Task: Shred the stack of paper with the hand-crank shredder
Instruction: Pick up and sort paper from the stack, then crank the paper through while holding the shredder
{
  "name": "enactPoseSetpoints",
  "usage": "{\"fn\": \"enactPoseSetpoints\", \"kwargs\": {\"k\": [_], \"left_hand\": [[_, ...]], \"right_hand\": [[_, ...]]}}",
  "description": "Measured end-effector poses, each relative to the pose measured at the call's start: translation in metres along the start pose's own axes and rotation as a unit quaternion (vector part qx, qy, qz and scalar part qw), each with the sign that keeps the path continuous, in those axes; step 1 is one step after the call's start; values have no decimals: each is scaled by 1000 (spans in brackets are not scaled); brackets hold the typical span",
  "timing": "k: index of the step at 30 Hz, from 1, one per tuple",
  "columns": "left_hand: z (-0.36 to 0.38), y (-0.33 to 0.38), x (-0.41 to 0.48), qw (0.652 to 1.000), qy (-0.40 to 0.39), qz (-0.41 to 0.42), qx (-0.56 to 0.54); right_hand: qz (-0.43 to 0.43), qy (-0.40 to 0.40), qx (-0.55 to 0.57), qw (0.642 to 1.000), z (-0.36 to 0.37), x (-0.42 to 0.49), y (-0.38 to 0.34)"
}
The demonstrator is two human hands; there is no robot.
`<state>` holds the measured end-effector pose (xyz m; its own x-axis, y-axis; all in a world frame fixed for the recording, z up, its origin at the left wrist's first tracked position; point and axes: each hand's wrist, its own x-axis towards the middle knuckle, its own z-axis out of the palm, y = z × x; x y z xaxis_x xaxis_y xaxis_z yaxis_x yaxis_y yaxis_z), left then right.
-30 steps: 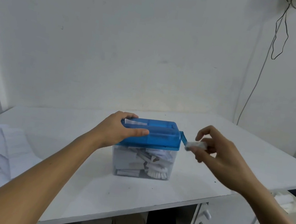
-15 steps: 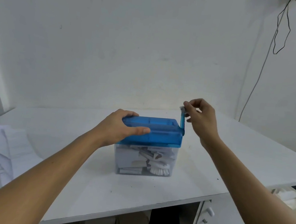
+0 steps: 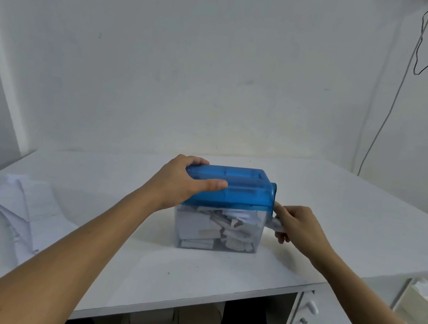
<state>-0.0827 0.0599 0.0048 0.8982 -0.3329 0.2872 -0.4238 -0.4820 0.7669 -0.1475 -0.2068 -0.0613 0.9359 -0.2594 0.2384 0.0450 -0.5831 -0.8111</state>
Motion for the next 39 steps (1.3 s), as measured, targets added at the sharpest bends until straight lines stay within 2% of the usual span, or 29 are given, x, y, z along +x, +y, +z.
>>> {"fn": "enactPoseSetpoints", "kwargs": {"k": [5, 12, 18, 23, 26, 28, 33, 39], "left_hand": [[0, 2, -1, 1000, -4, -1, -8], [-1, 4, 0, 999, -19, -14, -37], [-6, 1, 3, 992, -51, -33, -112], [-32, -13, -14, 980, 64, 10, -189], [-66, -36, -39, 977, 150, -9, -153], [-92, -60, -60, 974, 195, -39, -107], [-131, -117, -95, 955, 261, -137, -22], [-154, -159, -115, 933, 309, -182, 23]], "right_hand": [[-10, -14, -11, 1000, -13, -7, -9], [-72, 87, 34, 993, -20, 3, -27], [-120, 88, 11, 989, -19, 23, -59], [-204, 69, -84, 973, -7, 24, -93], [-299, 23, -190, 935, 9, 18, -117], [-334, -18, -215, 917, 28, 12, -135], [-413, -83, -178, 889, 87, -5, -165], [-440, -126, -180, 871, 158, -22, -198]]}}
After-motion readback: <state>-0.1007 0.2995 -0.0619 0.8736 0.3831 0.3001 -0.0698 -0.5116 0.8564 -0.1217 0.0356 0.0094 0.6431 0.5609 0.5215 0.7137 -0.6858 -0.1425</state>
